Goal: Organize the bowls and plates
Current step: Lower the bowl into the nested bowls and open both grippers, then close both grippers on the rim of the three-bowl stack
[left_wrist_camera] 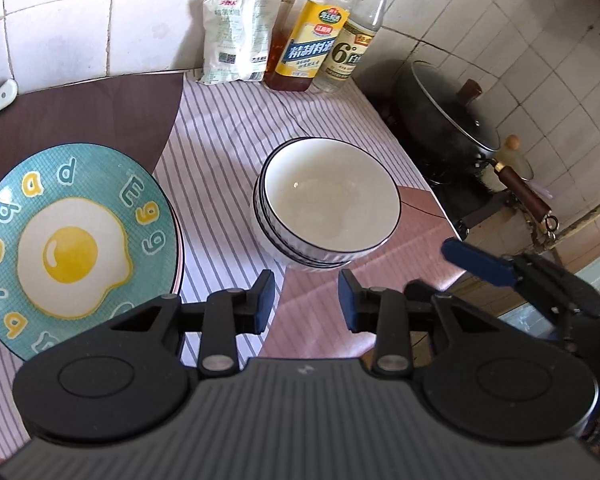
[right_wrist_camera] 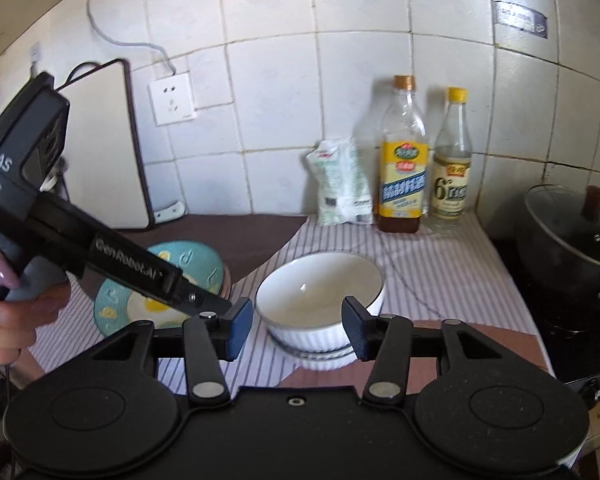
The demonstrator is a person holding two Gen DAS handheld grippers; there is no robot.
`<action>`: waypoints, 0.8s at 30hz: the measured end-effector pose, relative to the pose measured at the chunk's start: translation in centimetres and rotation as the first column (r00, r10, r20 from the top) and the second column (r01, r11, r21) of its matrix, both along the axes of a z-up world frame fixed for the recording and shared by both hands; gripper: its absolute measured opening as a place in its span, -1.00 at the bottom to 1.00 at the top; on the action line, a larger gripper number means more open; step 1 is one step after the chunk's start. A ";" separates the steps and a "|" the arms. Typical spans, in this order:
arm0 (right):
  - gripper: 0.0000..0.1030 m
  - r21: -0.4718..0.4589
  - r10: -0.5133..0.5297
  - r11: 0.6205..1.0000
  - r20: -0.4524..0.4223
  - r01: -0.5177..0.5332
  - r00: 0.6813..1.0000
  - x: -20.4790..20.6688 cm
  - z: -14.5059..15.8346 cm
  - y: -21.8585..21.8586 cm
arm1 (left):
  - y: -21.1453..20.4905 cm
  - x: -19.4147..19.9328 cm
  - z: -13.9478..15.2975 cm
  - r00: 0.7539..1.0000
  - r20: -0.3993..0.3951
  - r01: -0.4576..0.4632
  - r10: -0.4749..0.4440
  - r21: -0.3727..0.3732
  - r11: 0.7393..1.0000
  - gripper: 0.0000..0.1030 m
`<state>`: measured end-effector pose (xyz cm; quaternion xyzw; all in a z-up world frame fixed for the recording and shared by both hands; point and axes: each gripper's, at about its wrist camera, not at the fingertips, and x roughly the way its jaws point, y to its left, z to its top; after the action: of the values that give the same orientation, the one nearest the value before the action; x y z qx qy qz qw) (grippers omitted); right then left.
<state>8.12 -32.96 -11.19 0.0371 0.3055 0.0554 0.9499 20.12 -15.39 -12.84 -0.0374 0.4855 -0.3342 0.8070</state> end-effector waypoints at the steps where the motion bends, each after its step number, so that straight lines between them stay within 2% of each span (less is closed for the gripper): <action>1: 0.14 -0.011 0.004 1.000 0.002 -0.004 1.000 -0.2 -0.7 0.3 | 0.2 -0.2 -0.2 1.000 0.012 0.003 -0.003 -0.004 1.000 -0.35; 3: 0.28 -0.023 0.011 1.000 0.003 -0.011 1.000 -0.3 -2.1 0.6 | 0.6 -0.5 -0.4 1.000 0.025 -0.001 0.002 -0.024 1.000 -0.32; 6: 0.30 -0.031 -0.003 1.000 -0.006 0.002 1.000 -0.2 -4.4 1.0 | 1.4 -0.2 -0.8 1.000 0.015 -0.020 0.022 -0.094 0.995 -0.20; 8: 0.31 -0.043 -0.012 0.999 -0.015 0.012 1.000 0.0 -5.8 1.2 | 1.6 0.2 -1.1 0.999 0.004 -0.036 0.037 -0.138 0.990 -0.20; 13: 0.38 -0.048 -0.035 0.998 -0.015 0.034 0.999 0.8 -9.0 1.4 | 1.5 2.1 -2.4 0.994 -0.057 -0.102 0.093 -0.197 0.975 -0.05; 18: 0.44 -0.018 -0.083 0.996 -0.013 0.083 0.996 2.3 -11.5 1.1 | 0.5 4.3 -3.9 0.986 -0.113 -0.138 0.119 -0.184 0.973 0.06; 19: 0.48 -0.023 -0.089 0.996 -0.014 0.088 0.996 2.6 -11.9 1.1 | 0.1 4.9 -4.1 0.985 -0.120 -0.140 0.121 -0.169 0.976 0.06; 21: 0.58 -0.016 -0.102 0.995 -0.019 0.102 0.995 3.2 -12.5 1.0 | -0.9 6.1 -4.4 0.987 -0.108 -0.133 0.123 -0.088 0.987 0.03; 22: 0.59 -0.002 -0.101 0.995 -0.018 0.101 0.995 3.4 -12.7 0.9 | -1.2 6.6 -4.4 0.989 -0.088 -0.127 0.119 -0.080 0.989 0.03; 24: 0.60 0.022 -0.103 0.994 -0.022 0.104 0.994 3.9 -13.1 0.7 | -1.7 7.8 -4.7 0.993 -0.096 -0.082 0.075 -0.075 0.994 0.06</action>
<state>12.01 -32.27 -24.25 0.0646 0.3126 0.0093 0.9477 27.87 -17.14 -17.50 -0.1036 0.5071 -0.3189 0.7940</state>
